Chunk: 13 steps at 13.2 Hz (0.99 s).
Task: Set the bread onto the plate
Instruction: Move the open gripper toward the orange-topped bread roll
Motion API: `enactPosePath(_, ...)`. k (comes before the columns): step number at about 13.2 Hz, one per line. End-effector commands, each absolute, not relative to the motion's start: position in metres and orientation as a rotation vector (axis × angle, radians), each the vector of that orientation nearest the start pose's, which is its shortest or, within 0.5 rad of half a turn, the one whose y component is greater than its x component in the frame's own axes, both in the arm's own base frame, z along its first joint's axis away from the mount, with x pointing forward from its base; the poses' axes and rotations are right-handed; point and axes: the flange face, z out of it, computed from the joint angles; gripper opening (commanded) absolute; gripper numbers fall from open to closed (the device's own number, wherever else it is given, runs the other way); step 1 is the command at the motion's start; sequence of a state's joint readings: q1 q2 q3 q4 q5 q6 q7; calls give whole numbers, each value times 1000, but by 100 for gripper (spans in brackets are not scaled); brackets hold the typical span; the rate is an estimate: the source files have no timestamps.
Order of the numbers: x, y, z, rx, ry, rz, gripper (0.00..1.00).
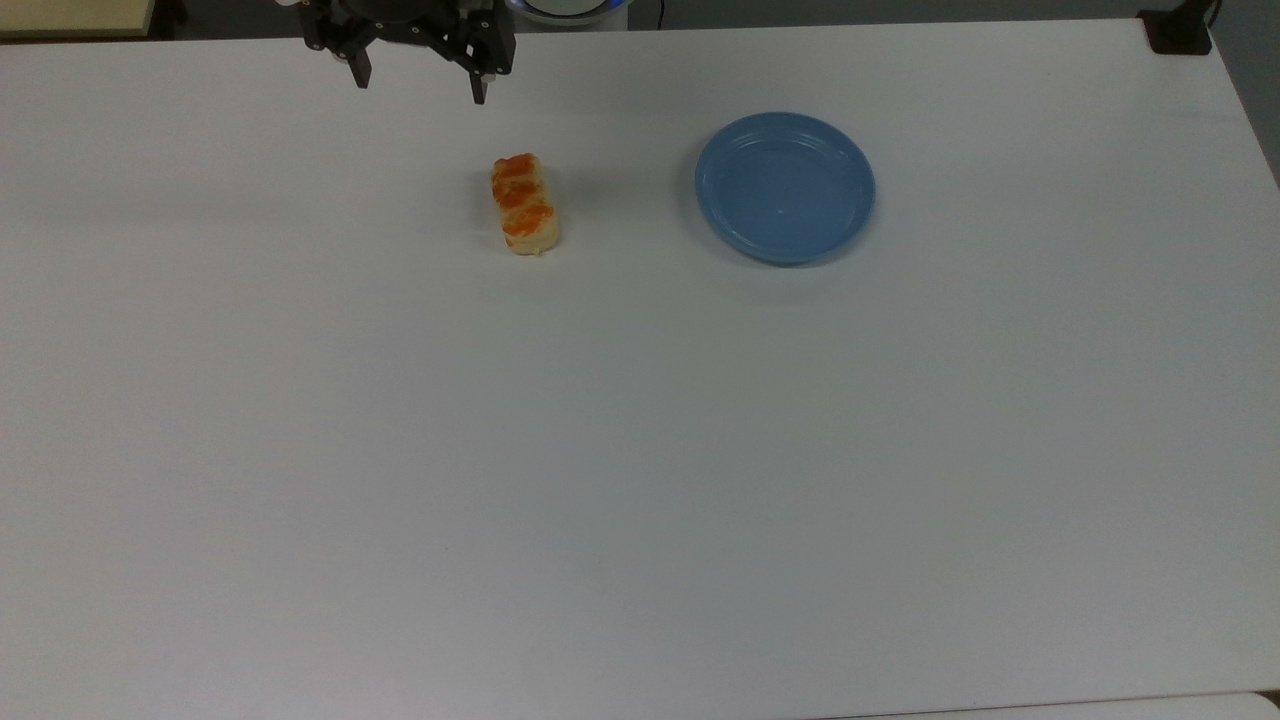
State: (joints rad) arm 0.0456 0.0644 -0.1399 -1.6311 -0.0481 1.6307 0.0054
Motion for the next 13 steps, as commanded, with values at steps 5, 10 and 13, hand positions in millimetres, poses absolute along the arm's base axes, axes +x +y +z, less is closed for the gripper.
enactPosePath(5, 558, -71, 590, -3164, 183, 80, 100)
enactPosePath(10, 560, -59, 573, -3165, 109, 136, 100)
enactPosePath(13, 552, -52, 532, -3148, -117, 257, 100)
